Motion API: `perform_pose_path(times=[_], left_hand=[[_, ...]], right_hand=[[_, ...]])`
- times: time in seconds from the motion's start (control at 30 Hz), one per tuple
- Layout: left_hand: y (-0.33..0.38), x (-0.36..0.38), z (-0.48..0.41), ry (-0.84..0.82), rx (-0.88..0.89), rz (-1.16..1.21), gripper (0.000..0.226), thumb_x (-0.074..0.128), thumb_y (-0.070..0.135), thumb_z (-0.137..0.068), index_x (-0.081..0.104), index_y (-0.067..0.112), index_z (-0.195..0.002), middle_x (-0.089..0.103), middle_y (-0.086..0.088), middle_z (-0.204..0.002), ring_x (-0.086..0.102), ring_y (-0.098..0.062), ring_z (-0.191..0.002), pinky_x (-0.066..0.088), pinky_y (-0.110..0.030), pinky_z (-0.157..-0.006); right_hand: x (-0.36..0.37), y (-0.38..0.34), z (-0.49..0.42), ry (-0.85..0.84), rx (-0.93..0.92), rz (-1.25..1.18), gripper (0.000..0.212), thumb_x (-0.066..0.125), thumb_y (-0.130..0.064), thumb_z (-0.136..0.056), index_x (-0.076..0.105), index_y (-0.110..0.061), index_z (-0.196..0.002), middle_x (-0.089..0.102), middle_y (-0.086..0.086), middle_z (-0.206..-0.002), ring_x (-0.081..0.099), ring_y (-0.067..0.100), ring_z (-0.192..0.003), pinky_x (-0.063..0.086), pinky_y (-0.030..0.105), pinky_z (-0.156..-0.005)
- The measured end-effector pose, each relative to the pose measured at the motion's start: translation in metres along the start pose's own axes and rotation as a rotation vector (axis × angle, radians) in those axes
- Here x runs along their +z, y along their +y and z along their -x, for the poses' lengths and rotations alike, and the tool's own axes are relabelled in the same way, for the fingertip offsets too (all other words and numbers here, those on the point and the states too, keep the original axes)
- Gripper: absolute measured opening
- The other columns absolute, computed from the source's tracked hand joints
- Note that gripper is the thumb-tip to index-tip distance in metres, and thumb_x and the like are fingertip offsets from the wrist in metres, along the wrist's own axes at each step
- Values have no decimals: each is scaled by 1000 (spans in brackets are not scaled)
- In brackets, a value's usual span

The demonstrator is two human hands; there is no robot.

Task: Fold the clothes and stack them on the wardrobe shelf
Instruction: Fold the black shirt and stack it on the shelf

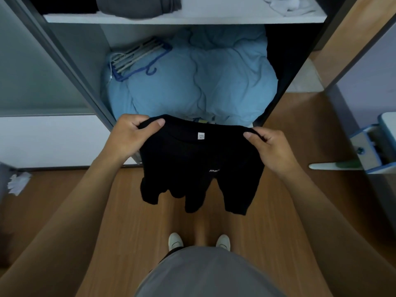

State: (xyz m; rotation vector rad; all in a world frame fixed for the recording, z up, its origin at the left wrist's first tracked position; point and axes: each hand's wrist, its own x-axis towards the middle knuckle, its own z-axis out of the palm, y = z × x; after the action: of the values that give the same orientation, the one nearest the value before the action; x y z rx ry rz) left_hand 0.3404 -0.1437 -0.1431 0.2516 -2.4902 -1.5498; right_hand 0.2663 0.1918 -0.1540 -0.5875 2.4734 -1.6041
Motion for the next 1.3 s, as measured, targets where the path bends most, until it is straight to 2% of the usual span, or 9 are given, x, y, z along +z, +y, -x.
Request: perform_pose_path(times=[0.23, 0.37, 0.57, 0.63, 0.73, 1.0, 1.1, 1.23, 1.3], left_hand=[[5, 5, 3, -241, 3, -118, 41, 79, 49, -74, 56, 22, -53, 47, 13, -50, 42, -1, -48, 31, -16, -45], [0, 32, 10, -160, -169, -52, 46, 72, 41, -90, 53, 23, -52, 51, 14, -47, 48, -2, -43, 33, -15, -42], [20, 77, 18, -101, -378, 182, 46, 62, 42, -96, 68, 0, -78, 65, -10, -75, 61, -20, -66, 40, -26, -60], [28, 89, 19, -123, -394, 231, 47, 61, 41, -97, 72, -4, -89, 73, -7, -82, 68, -17, -74, 46, -20, -64], [37, 100, 18, -151, -407, 263, 34, 58, 37, -100, 75, 12, -85, 76, 6, -75, 71, -6, -72, 48, -11, -60], [45, 111, 17, -194, -366, 148, 47, 48, 36, -104, 68, -5, -95, 68, -18, -78, 64, -18, -62, 47, -24, -55], [46, 113, 21, -222, -333, 161, 43, 47, 36, -105, 69, 3, -90, 70, -9, -71, 67, -16, -57, 47, -21, -46], [44, 112, 24, -230, -320, 206, 46, 45, 40, -105, 70, 2, -98, 70, -5, -79, 66, -15, -71, 46, -28, -66], [44, 109, 26, -219, -333, 307, 43, 45, 39, -105, 69, 3, -103, 71, -4, -86, 66, -15, -79, 47, -27, -73]], right_hand=[[5, 2, 5, 185, 143, -216, 34, 60, -27, -100, 70, 3, -86, 70, 15, -77, 65, 18, -68, 51, 29, -62], [17, 0, 5, 290, 247, -279, 50, 66, -35, -95, 60, 11, -76, 63, 31, -73, 57, 28, -62, 44, 37, -58], [50, -17, 7, 318, 344, -314, 50, 66, -29, -96, 48, -16, -51, 50, -4, -50, 45, 8, -47, 35, 20, -45], [62, -24, 9, 266, 345, -311, 51, 62, -26, -99, 51, -24, -49, 52, -7, -51, 48, 6, -50, 38, 21, -48], [76, -34, 14, 151, 310, -292, 42, 57, -20, -101, 57, -18, -59, 57, -3, -58, 53, 10, -58, 40, 26, -54], [85, -38, 25, 62, 280, -308, 36, 56, -18, -101, 68, -16, -67, 64, 7, -63, 58, 12, -60, 43, 28, -56], [84, -40, 26, 97, 282, -374, 32, 56, -17, -101, 70, -14, -72, 68, 6, -67, 62, 13, -65, 48, 27, -58], [78, -44, 27, -4, 322, -436, 23, 51, -8, -101, 72, -10, -93, 71, 3, -74, 67, 14, -66, 55, 26, -56], [74, -47, 26, -76, 331, -520, 33, 44, 7, -95, 70, -9, -108, 71, 6, -79, 69, 15, -69, 59, 27, -62]])
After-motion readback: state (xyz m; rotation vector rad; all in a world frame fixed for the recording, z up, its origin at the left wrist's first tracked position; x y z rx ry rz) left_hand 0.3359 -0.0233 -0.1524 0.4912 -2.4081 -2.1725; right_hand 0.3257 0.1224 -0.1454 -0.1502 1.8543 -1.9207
